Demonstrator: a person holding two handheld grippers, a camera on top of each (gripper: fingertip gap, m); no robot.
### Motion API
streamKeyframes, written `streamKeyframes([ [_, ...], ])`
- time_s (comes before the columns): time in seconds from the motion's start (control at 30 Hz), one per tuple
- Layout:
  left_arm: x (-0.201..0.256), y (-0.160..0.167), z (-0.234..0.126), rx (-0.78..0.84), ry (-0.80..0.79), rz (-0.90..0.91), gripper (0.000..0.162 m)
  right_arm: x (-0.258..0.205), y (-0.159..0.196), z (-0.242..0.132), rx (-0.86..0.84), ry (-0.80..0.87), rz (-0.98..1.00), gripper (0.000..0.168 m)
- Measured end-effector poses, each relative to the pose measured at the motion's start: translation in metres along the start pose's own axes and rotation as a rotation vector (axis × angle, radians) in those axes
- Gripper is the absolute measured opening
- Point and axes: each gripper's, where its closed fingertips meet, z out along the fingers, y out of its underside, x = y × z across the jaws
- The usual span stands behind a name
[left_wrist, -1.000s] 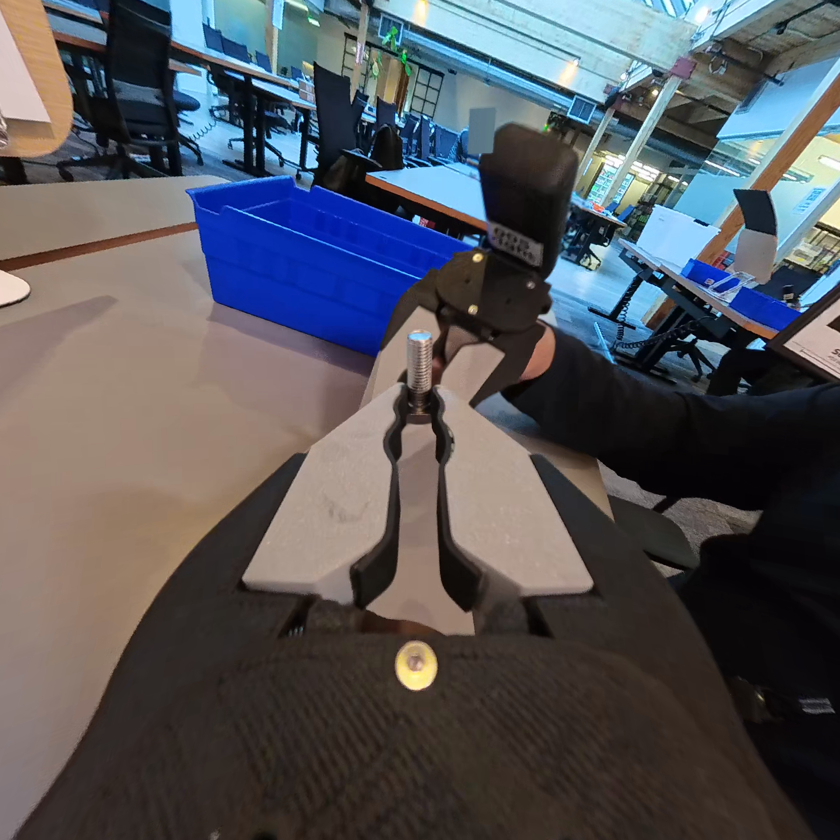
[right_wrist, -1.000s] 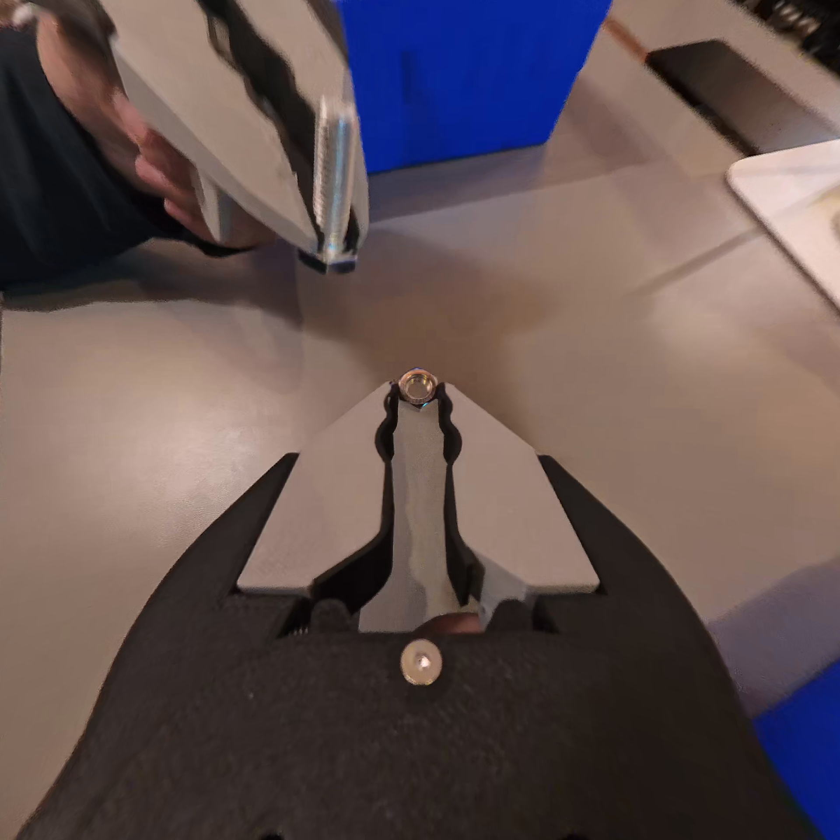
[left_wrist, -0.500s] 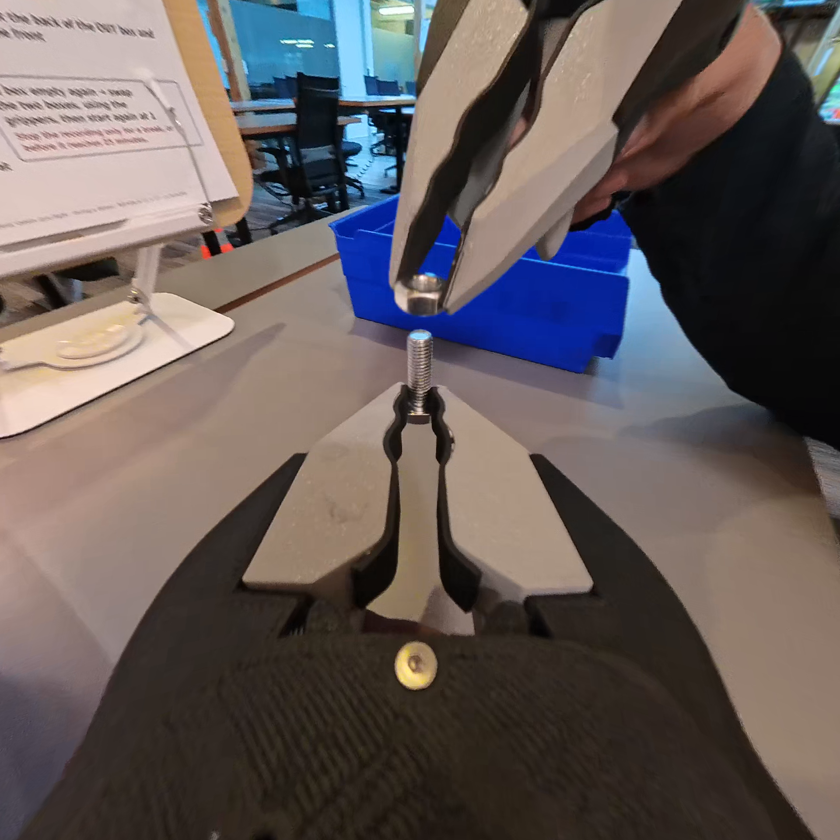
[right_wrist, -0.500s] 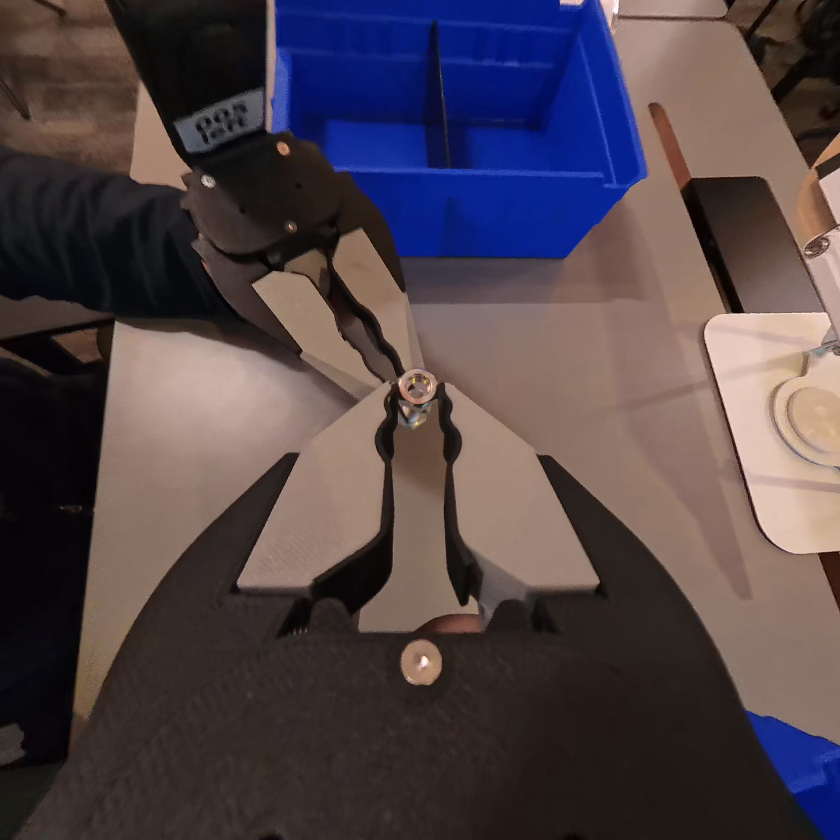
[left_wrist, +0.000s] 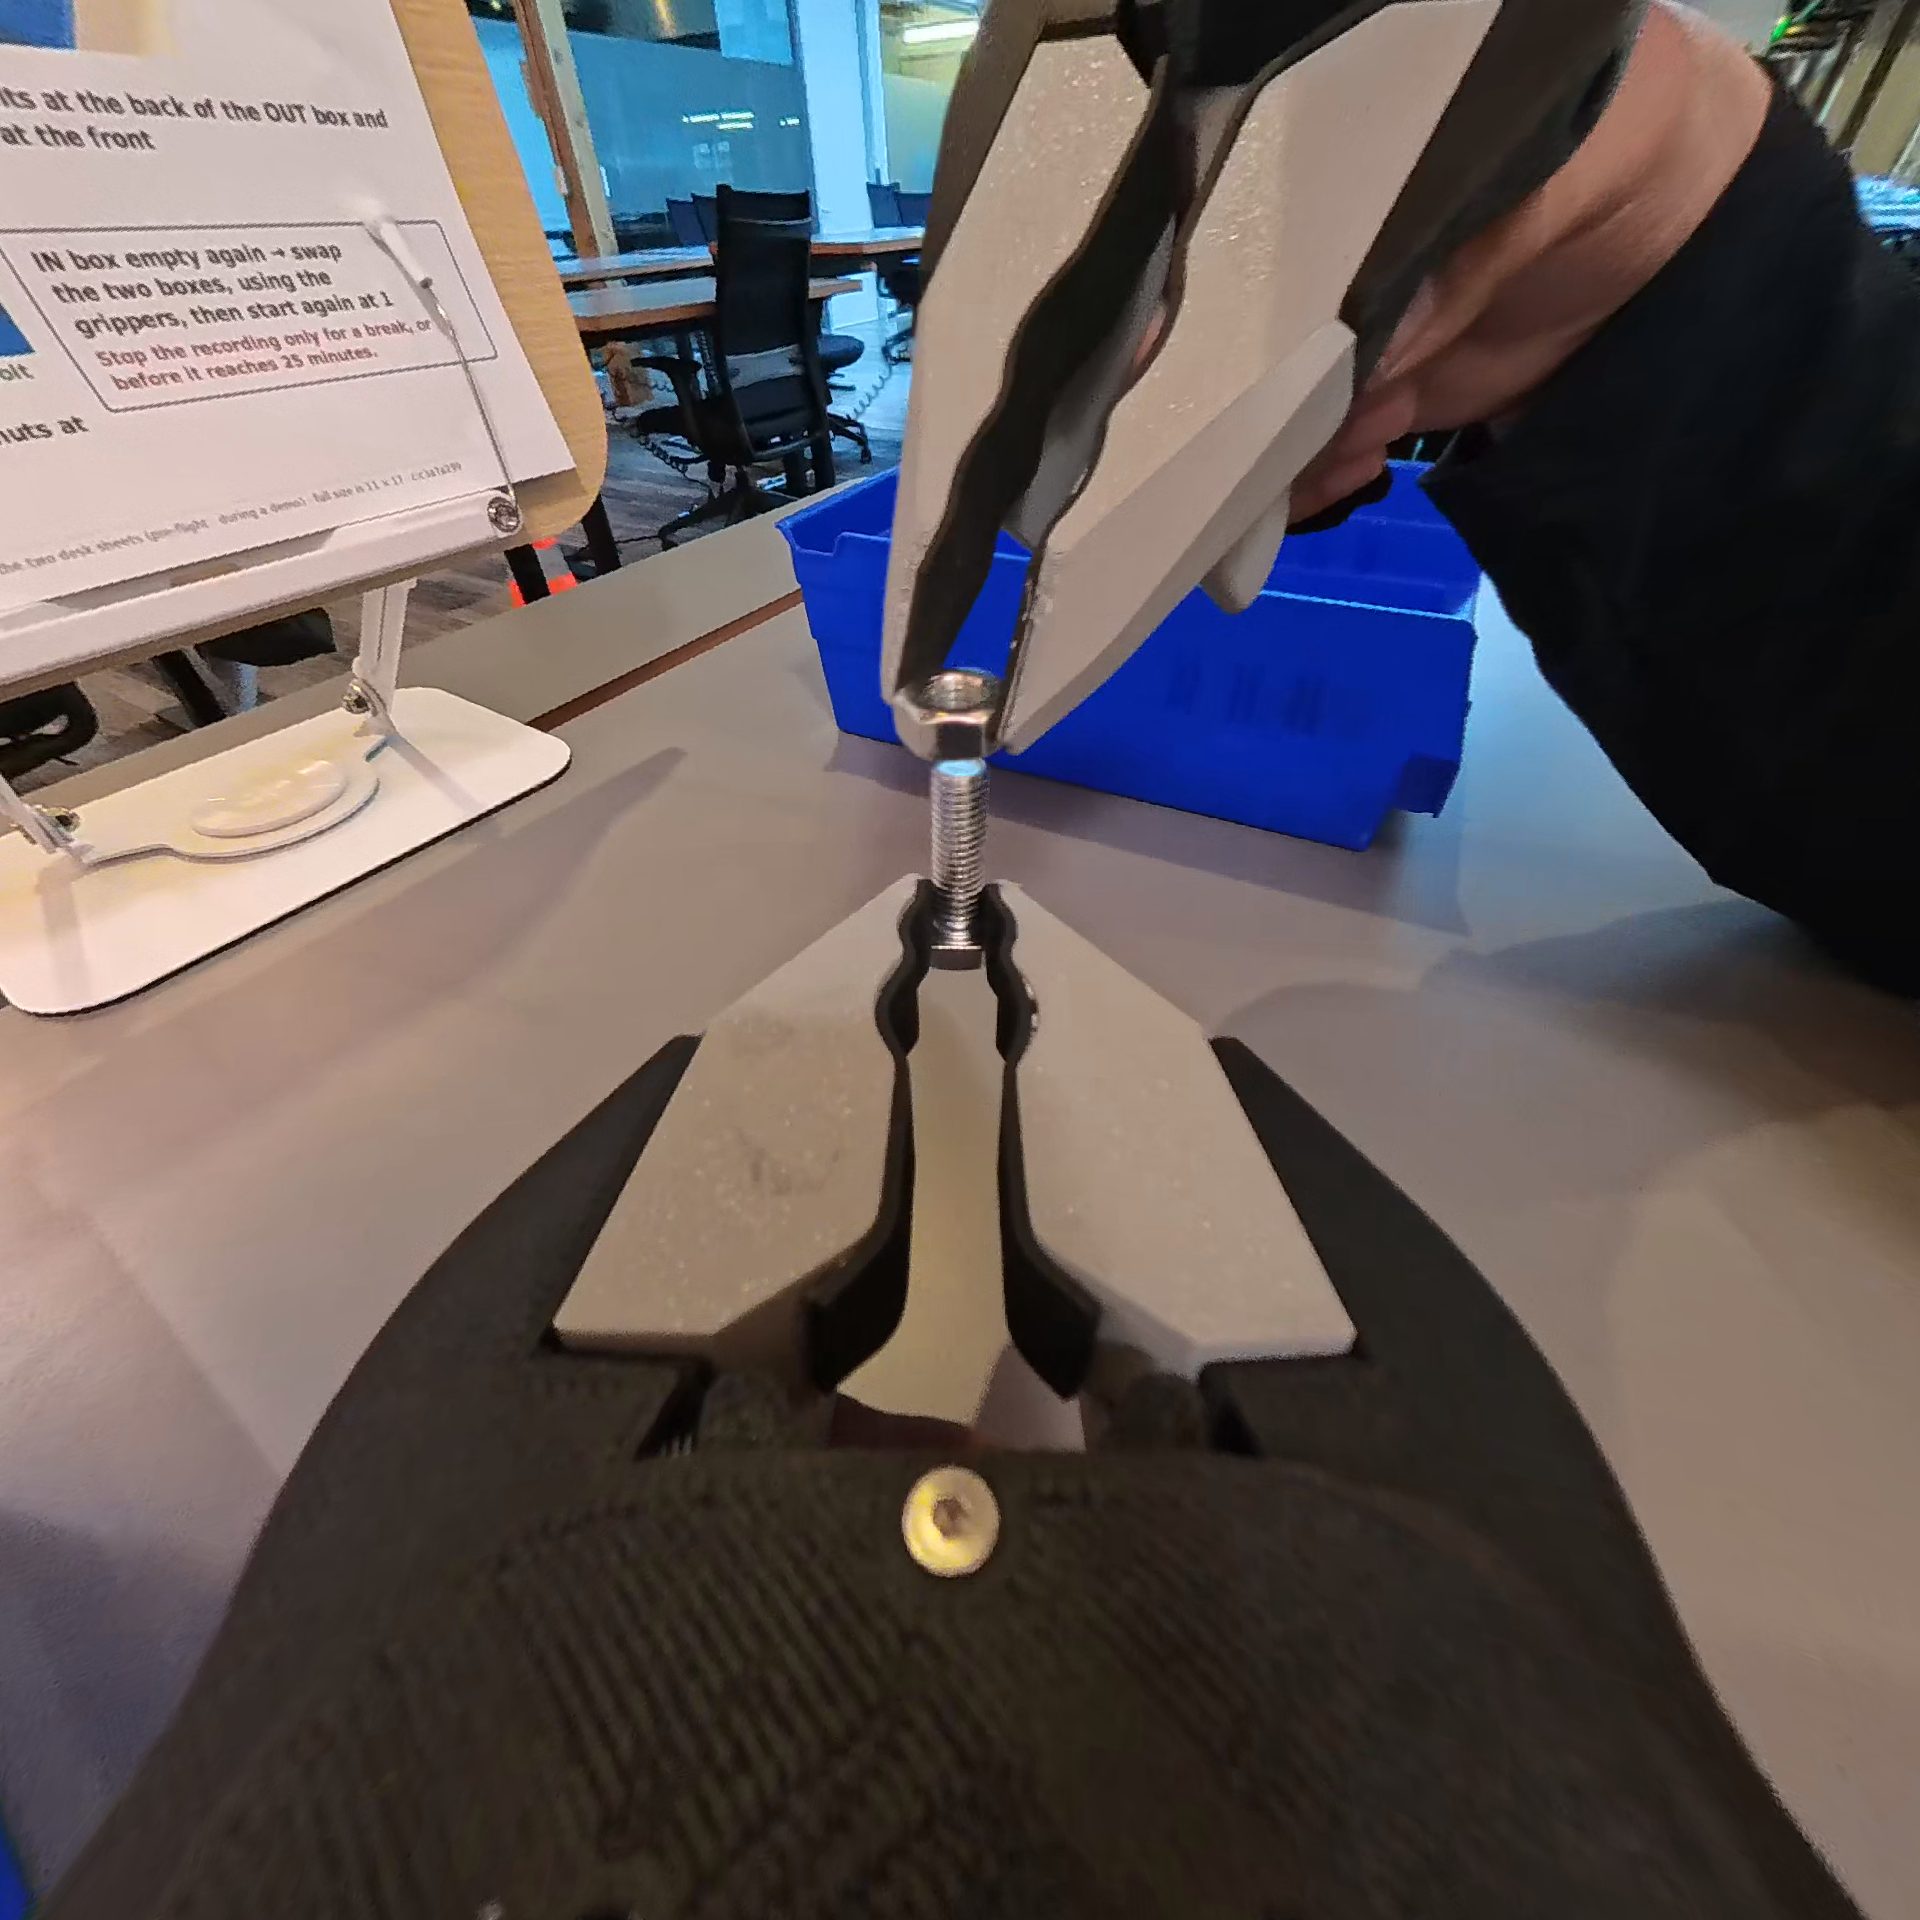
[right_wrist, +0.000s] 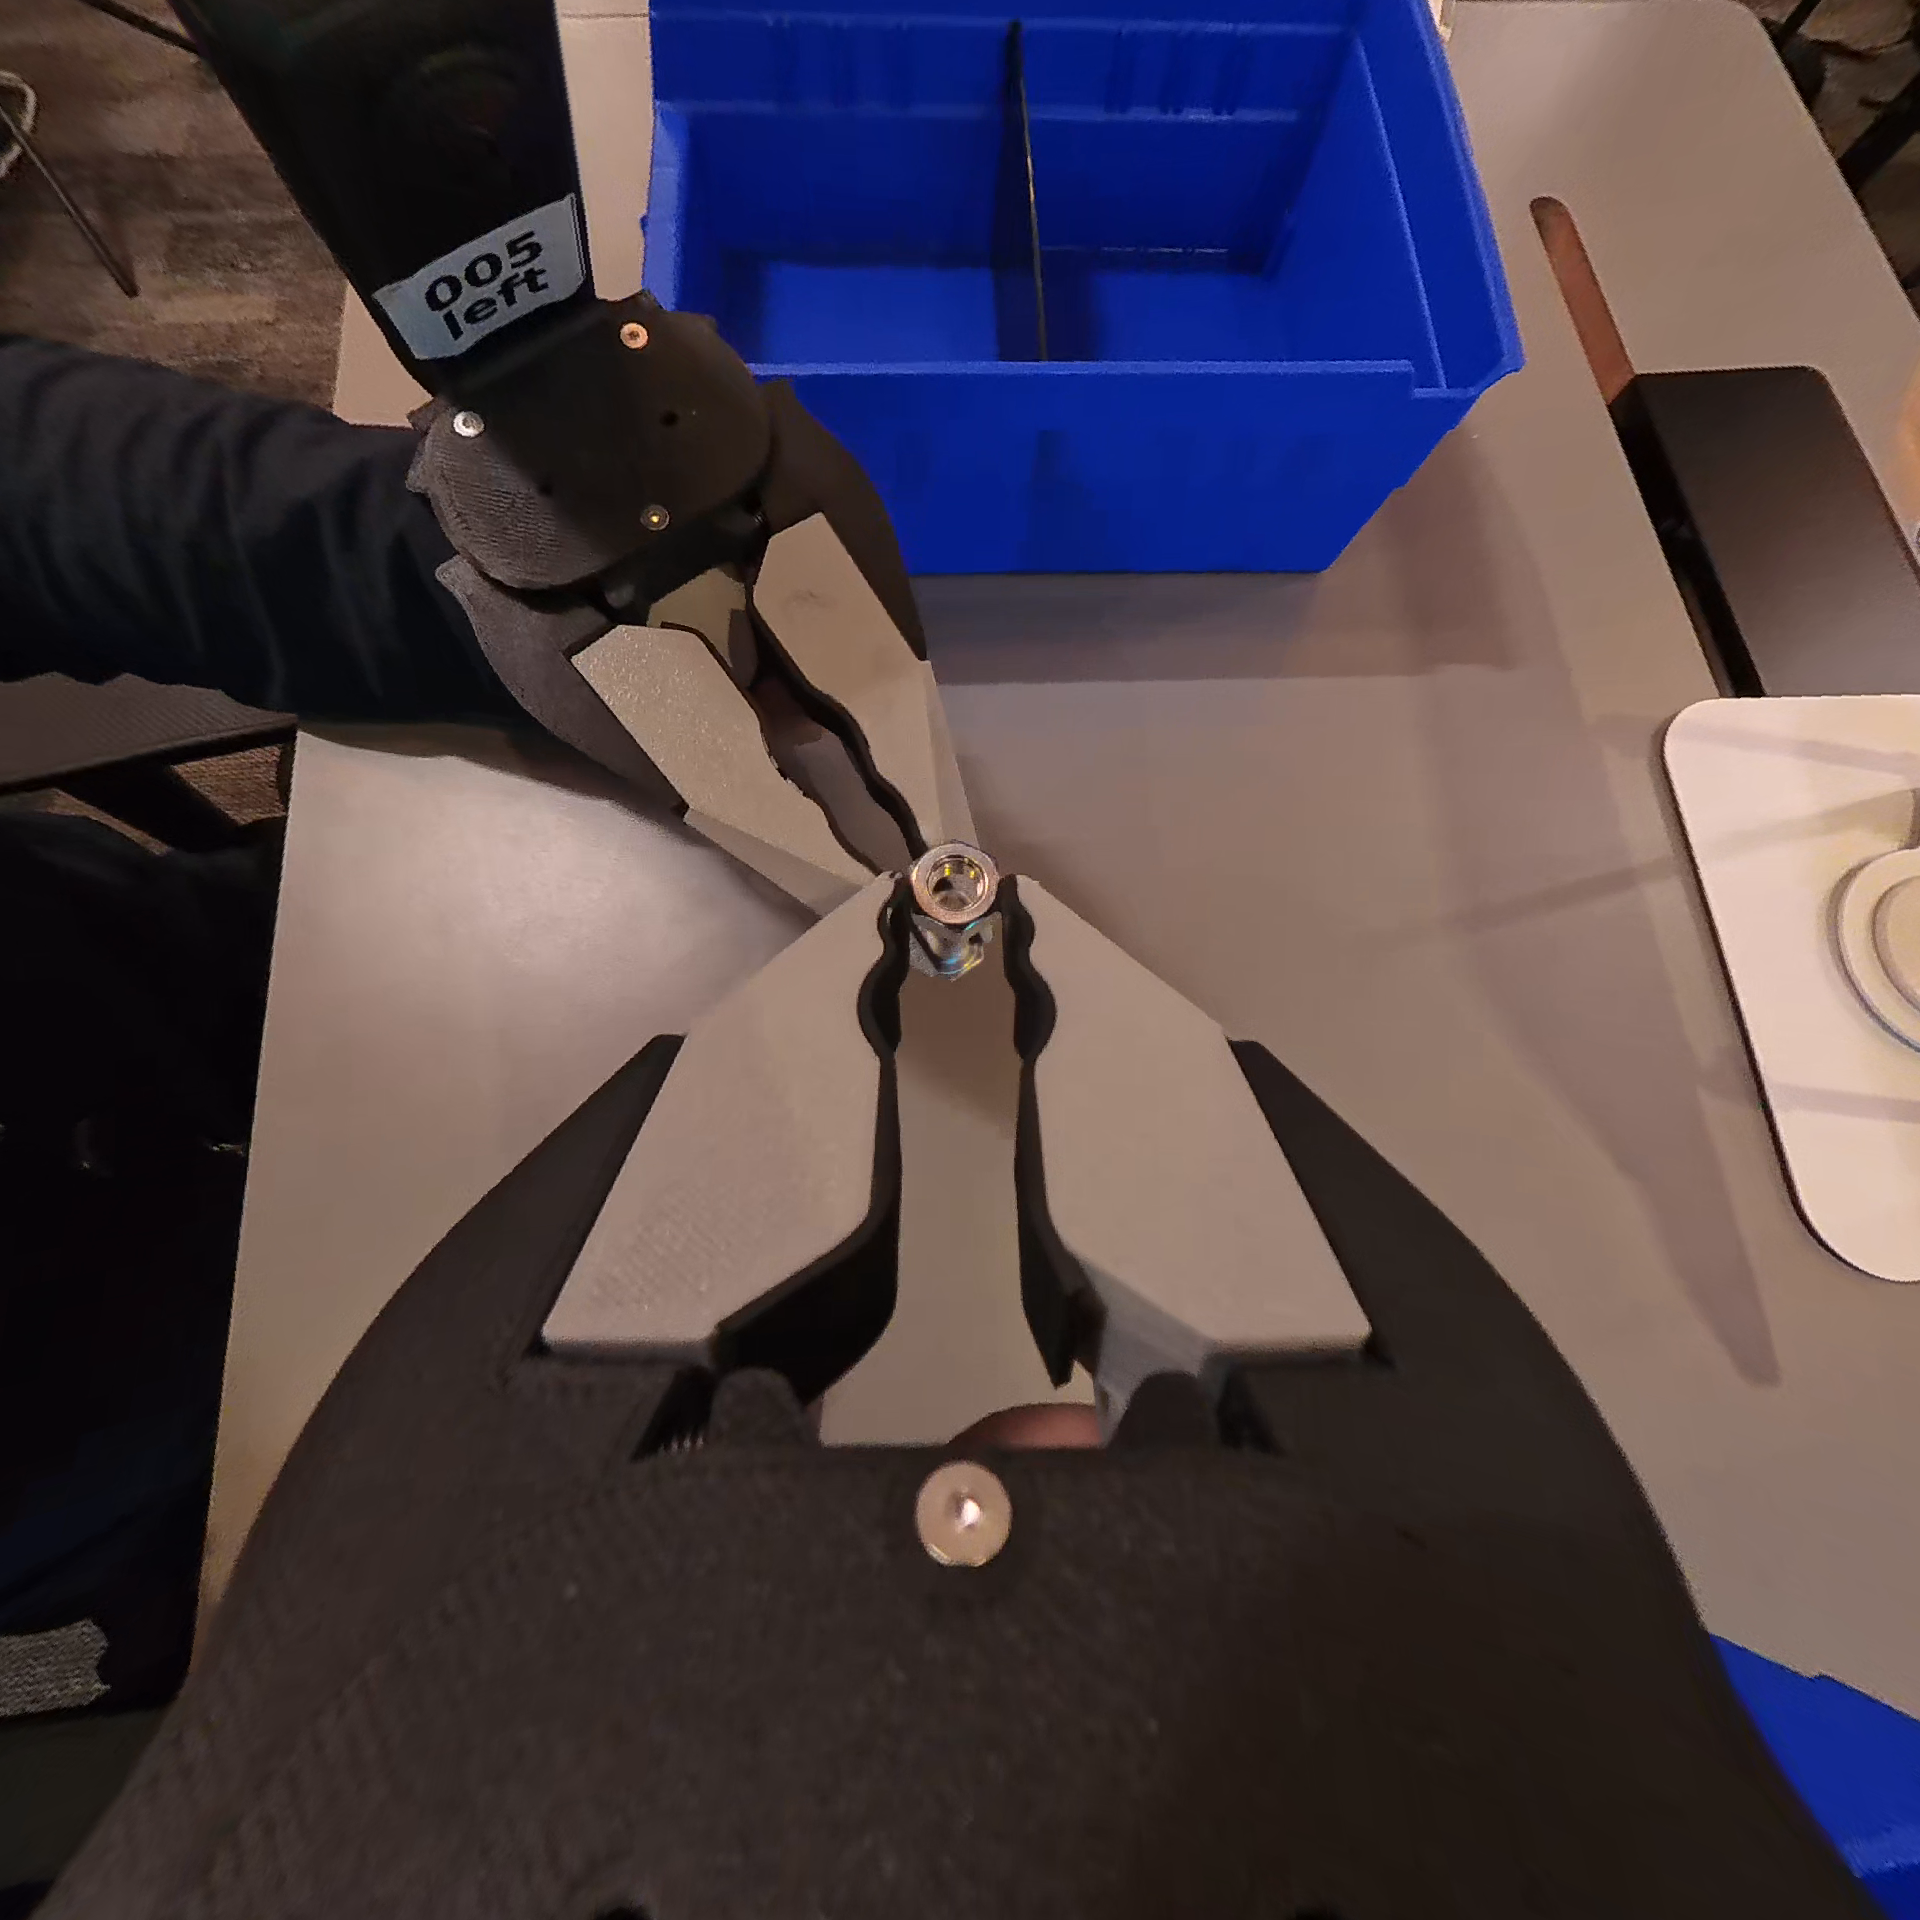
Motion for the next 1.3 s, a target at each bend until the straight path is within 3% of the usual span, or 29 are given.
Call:
streamKeyframes([
  [0.4, 0.0000, -0.0013, 0.0004, 0.002, -0.020, 0.012, 0.007, -0.0008, 0.0059, 0.0029, -0.021, -0.013, 0.014, 0.014],
  [0.67, 0.0008, -0.0084, -0.0023, 0.054, 0.038, -0.128, 0.006, 0.0005, -0.0018, 0.0010, 0.038, -0.034, 0.039, 0.014],
  [1.3, -0.0010, -0.0011, 0.0008, 0.000, -0.030, -0.007, 0.007, 0.0007, 0.0064, 0.0060, 0.001, -0.042, 0.047, 0.014],
])
